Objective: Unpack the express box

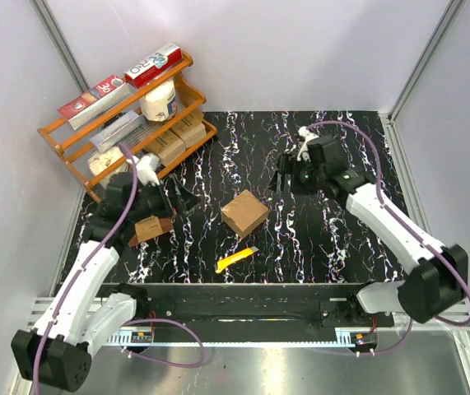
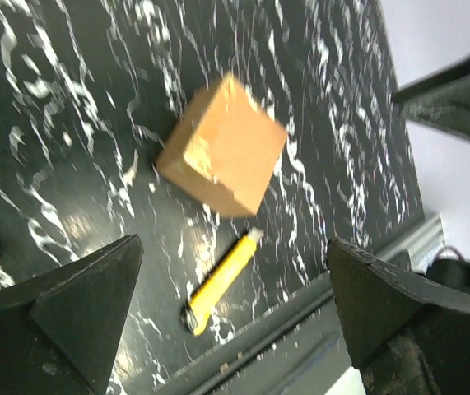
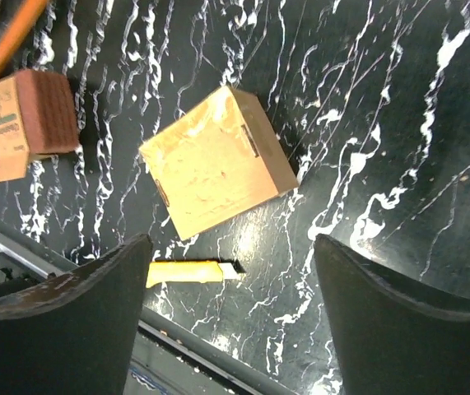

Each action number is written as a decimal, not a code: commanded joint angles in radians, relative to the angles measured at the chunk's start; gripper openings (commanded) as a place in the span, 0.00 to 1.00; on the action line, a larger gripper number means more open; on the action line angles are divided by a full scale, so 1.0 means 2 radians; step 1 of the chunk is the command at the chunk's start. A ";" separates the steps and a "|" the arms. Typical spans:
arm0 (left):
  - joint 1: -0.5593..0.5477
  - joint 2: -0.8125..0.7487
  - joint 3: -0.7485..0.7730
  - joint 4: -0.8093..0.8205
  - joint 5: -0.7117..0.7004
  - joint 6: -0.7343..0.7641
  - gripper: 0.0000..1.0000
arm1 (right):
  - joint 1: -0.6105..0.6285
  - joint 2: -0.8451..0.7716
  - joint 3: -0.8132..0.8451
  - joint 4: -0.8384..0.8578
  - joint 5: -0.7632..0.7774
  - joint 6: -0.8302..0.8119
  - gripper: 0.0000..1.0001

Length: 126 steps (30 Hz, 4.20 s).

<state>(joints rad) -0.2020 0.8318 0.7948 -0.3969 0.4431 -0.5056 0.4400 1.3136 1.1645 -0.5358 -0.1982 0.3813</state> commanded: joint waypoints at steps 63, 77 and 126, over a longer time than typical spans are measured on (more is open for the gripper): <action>-0.128 0.376 0.142 -0.028 -0.225 -0.067 0.55 | 0.044 0.195 0.138 -0.057 0.203 0.015 0.51; -0.158 0.430 0.114 0.027 -0.121 -0.082 0.50 | 0.019 0.383 0.281 -0.073 0.102 -0.048 0.54; -0.110 0.245 0.161 -0.094 -0.267 -0.006 0.73 | 0.181 -0.003 -0.041 0.054 0.028 -0.115 0.75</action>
<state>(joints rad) -0.4229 1.4281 1.1187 -0.5667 -0.0002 -0.5522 0.7052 1.3411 1.1110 -0.5373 -0.0235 0.3012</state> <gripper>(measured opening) 0.739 0.714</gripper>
